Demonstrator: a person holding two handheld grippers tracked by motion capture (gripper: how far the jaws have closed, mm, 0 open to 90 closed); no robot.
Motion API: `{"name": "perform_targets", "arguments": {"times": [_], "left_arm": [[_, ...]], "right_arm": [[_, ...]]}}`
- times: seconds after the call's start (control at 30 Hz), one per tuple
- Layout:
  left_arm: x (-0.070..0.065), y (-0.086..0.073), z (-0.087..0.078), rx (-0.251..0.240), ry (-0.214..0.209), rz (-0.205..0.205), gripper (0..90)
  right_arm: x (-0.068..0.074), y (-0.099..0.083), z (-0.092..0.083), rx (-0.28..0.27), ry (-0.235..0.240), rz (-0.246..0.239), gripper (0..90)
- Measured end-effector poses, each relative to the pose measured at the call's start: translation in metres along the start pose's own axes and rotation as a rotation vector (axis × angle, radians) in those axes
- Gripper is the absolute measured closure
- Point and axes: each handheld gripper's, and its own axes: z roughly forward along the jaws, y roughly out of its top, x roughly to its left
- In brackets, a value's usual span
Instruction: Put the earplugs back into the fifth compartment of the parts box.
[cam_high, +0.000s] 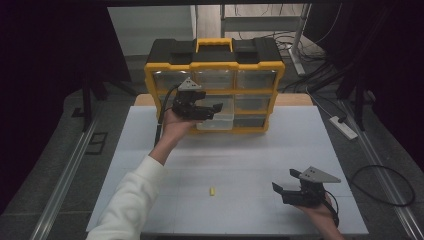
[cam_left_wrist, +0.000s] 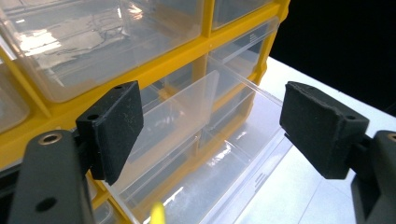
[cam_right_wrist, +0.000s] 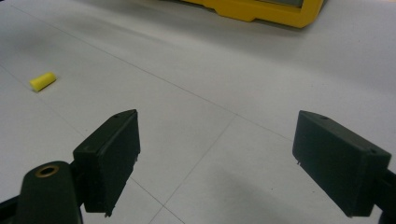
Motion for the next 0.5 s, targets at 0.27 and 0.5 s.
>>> {"name": "perform_targets", "arguments": {"times": [0.27,0.5], "left_arm": [[-0.007,-0.013,-0.020,-0.010,-0.047,0.033,22.2],[-0.015,-0.029,-0.037,-0.003,-0.074,0.053,22.6]], "right_arm": [[0.000,0.000,0.000,0.000,0.000,0.002,15.5],[0.000,0.000,0.001,0.001,0.002,-0.003,15.5]]}}
